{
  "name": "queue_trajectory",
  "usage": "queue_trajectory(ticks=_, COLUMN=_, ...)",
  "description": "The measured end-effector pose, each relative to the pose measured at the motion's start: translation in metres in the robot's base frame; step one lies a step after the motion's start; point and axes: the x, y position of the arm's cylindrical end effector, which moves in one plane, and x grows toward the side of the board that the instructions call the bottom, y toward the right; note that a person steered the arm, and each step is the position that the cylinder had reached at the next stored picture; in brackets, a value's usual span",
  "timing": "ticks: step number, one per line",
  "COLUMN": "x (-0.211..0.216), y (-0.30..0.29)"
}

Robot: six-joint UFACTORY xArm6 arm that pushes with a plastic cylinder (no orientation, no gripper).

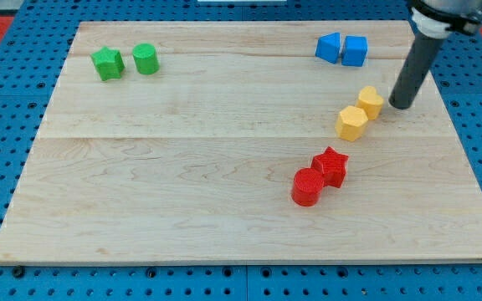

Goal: Move the yellow hexagon along with yellow heart slightly up

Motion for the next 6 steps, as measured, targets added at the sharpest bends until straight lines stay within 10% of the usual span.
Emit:
queue_trajectory(ticks=1, x=0.003, y=-0.068)
queue_trajectory(ticks=4, x=0.079, y=-0.028)
queue_trajectory(ticks=6, x=0.029, y=-0.078)
